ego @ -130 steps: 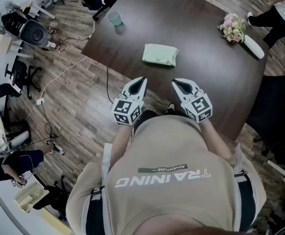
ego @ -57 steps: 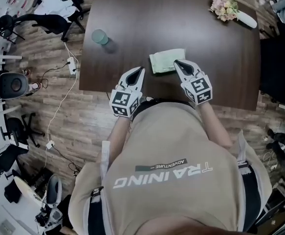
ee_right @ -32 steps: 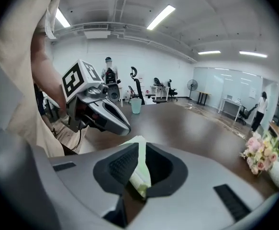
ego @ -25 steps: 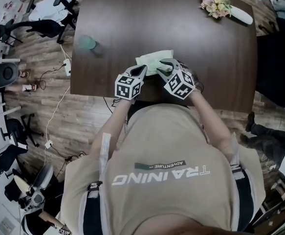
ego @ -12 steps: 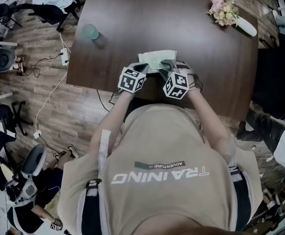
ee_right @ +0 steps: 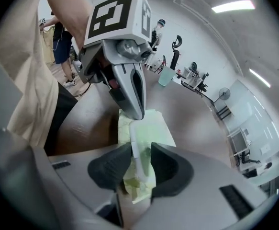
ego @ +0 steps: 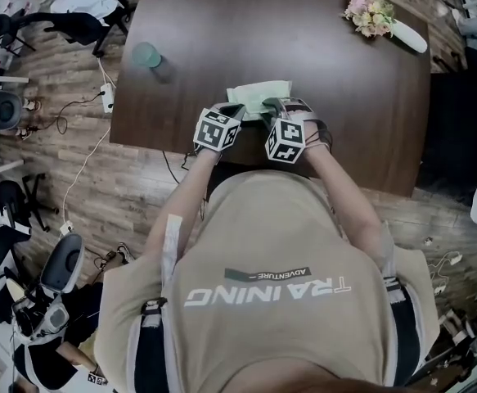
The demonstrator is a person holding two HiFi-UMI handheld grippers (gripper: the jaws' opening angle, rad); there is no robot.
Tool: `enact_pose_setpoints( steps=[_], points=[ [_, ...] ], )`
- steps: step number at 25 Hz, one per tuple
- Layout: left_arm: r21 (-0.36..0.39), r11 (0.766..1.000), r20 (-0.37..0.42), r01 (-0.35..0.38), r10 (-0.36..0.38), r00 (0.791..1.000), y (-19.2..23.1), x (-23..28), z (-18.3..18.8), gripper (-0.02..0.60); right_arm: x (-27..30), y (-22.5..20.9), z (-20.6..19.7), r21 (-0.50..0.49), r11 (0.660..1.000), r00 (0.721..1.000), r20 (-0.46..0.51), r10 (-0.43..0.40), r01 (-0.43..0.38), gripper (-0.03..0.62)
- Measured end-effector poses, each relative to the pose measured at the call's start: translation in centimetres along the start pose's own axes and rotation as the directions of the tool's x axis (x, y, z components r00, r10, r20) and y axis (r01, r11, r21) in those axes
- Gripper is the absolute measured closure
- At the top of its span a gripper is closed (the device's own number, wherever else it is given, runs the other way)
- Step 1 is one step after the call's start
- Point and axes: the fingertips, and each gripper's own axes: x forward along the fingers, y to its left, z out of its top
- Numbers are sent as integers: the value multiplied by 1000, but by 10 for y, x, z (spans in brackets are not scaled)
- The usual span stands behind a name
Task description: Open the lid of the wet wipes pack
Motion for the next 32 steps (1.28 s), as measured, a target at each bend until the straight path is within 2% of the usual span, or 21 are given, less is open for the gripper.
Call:
enact_pose_setpoints(
  steps=[6, 17, 20, 23, 26, 29, 32],
  points=[
    [13, 1000, -1, -3, 3, 1000, -2, 1, 1, 572, -3, -2, -1, 60, 997, 999, 33, 36, -38, 479],
    [28, 1000, -3, -7, 7, 1000, -1, -3, 1, 572, -7, 0, 3, 115, 984, 990, 54, 132, -137, 507],
    [30, 1000, -3, -4, 4, 1000, -2, -1, 1, 572, -9, -1, 2, 114, 983, 989, 63, 134, -141, 508],
    [37, 999, -4, -10, 10, 1000, -3, -1, 1, 572, -10, 0, 2, 64, 992, 993, 60, 101, -105, 510],
    [41, 999, -8, -13, 13, 1000, -3, -1, 0, 572, -6, 2, 2, -74, 997, 999, 20, 35, -34, 502],
    [39, 999, -9, -9, 9, 1000, -2, 1, 1, 572, -4, -1, 3, -206, 978, 999, -17, -34, 30, 455],
    [36, 999, -8, -7, 7, 1000, -1, 1, 1, 572, -4, -3, 7, -258, 966, 998, -41, -40, 28, 442]
  ],
)
